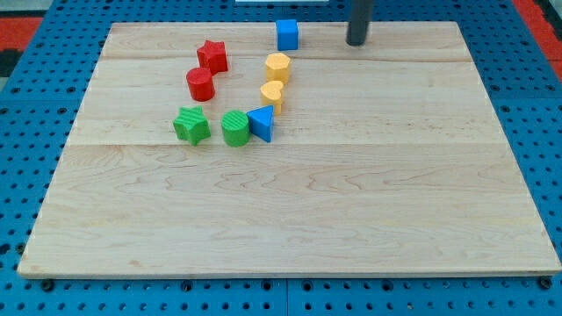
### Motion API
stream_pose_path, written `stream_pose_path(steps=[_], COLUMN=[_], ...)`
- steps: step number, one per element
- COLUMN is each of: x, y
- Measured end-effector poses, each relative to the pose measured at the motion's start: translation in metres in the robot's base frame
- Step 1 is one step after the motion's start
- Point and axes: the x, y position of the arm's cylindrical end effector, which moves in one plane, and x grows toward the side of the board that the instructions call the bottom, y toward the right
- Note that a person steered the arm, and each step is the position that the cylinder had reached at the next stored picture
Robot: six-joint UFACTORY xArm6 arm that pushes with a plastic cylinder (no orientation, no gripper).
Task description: Adjust the blue blocks in the group of blocks
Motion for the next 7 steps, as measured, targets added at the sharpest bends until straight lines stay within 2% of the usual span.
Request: stream_pose_path(steps=[1, 2, 3, 4, 5, 6, 7], x=[-0.017, -0.013, 0.010, 0.011, -0.005, 0.015, 0.026], y=[-0.048, -0.083, -0.080, -0.082, -0.094, -0.133, -0.146])
